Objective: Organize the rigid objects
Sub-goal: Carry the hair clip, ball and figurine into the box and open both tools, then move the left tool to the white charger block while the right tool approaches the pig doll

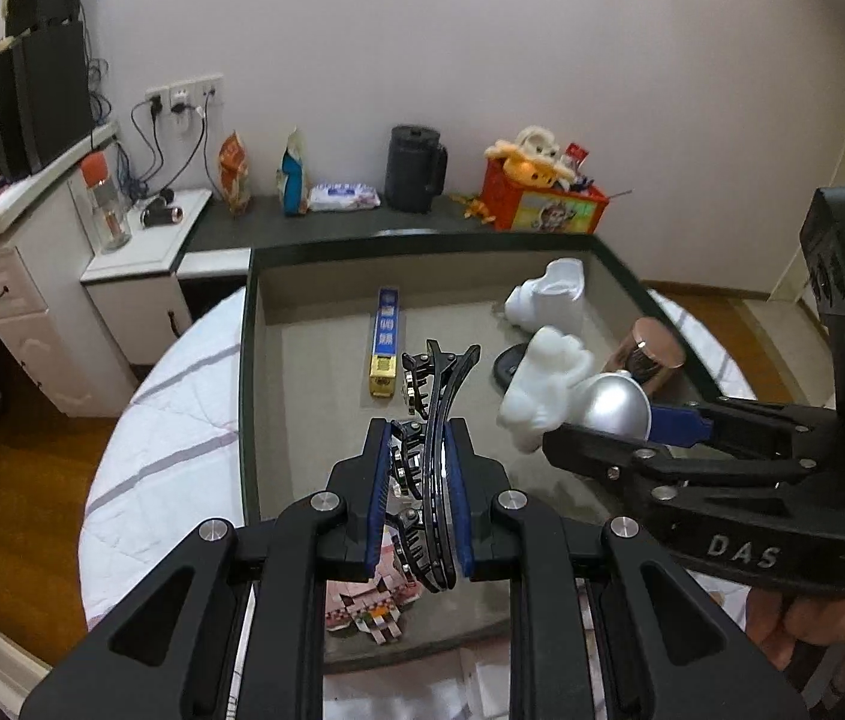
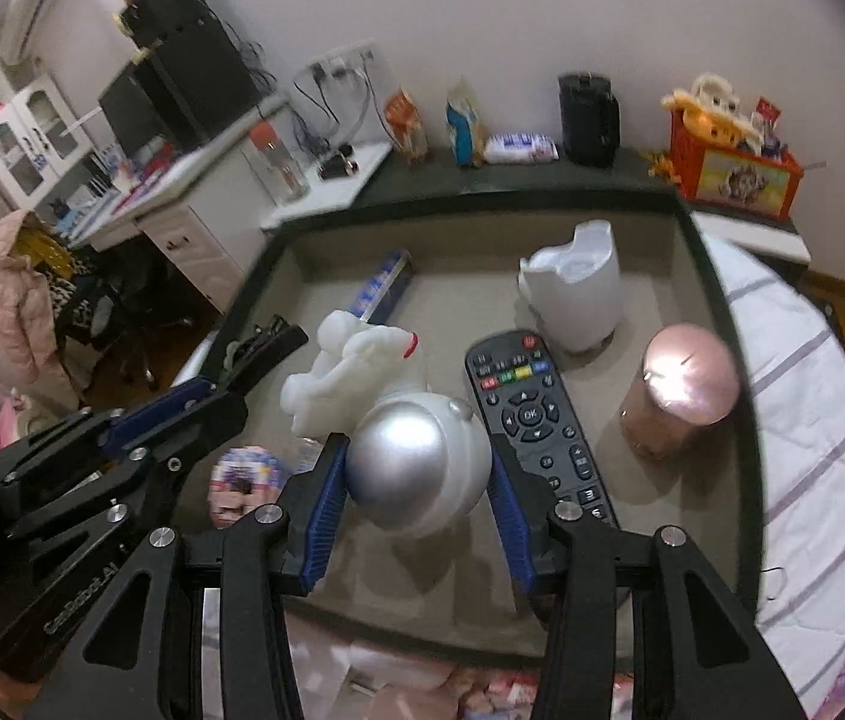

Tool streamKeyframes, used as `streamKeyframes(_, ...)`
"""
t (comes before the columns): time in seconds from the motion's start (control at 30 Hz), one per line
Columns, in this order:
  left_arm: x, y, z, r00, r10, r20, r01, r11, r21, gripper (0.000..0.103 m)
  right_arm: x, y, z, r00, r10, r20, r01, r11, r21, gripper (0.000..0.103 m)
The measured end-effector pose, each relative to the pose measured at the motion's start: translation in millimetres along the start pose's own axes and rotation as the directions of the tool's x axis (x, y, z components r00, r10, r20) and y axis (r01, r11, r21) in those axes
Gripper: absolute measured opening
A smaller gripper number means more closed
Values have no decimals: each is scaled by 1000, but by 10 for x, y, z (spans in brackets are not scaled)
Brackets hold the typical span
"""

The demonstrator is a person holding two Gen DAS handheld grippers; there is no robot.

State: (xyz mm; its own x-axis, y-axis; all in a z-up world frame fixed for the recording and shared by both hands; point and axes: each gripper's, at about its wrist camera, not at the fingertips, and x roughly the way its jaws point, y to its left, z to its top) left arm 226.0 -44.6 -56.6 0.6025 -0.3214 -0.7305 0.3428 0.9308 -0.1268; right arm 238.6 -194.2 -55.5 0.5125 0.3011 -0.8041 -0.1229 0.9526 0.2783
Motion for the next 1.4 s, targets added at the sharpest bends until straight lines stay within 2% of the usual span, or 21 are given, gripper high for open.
streamKeyframes(0.13, 74, 27, -8, 1000, 21, -20, -21, 1000, -1, 19, 102, -38, -12, 1000, -16, -23, 17, 1000, 14, 47)
streamKeyframes(0.2, 90, 42, -10, 999, 37, -28, -37, 999, -2, 23, 110, -52, -19, 999, -23, -29, 23, 1000, 14, 47)
streamKeyframes(0.23, 80, 48, -19, 999, 44, -29, -44, 999, -5, 41, 107, -47, -29, 999, -24, -35, 24, 1000, 9, 47)
streamKeyframes(0.27, 51, 57, -24, 998, 57, -21, -57, 998, -10, 61, 91, -49, -45, 999, -21, -33, 22, 1000, 9, 53)
streamKeyframes(0.33, -46, 96, -28, 995, 100, 12, -99, 995, -26, 77, 54, -60, -48, 999, -37, -27, 37, 999, 16, 64)
streamKeyframes(0.4, -150, 134, -32, 995, 93, 32, -91, 995, -43, 89, -7, -93, -62, 999, -36, -13, 37, 999, 31, 80)
streamKeyframes(0.43, -195, 143, -31, 995, 94, 40, -92, 995, -47, 97, -54, -120, -66, 1000, -25, -3, 26, 999, 46, 82)
streamKeyframes(0.47, -257, 145, -36, 993, 103, 52, -101, 994, -46, 100, -108, -136, -68, 1000, -17, 8, 17, 998, 57, 82)
streamKeyframes(0.6, -520, 116, -65, 985, 150, 88, -147, 989, -34, 102, -321, -131, -86, 998, -5, 59, 0, 997, 81, 87)
streamKeyframes(0.67, -659, 90, -81, 978, 189, 92, -187, 982, -28, 102, -496, -127, -115, 994, -18, 110, 8, 996, 94, 88)
streamKeyframes(0.77, -914, 60, -131, 970, 211, 121, -209, 977, -27, 103, -821, -114, -186, 981, -39, 190, 18, 994, 111, 89)
streamKeyframes(0.83, -1105, 38, -183, 969, 204, 140, -202, 979, -32, 103, -1009, -90, -244, 973, -49, 224, 24, 993, 113, 102)
streamKeyframes(0.9, -1264, 26, -226, 966, 204, 157, -200, 979, -42, 103, -1227, -32, -315, 961, -63, 270, 35, 994, 107, 103)
streamKeyframes(1.13, -1725, -72, -449, 958, 213, 190, -202, 976, -79, 103, -1782, 131, -703, 936, -66, 345, 51, 997, 53, 103)
streamKeyframes(1.4, -1998, -289, -709, 954, 227, 198, -215, 973, -79, 103, -2092, 279, -1241, 922, -123, 368, 122, 992, 25, 103)
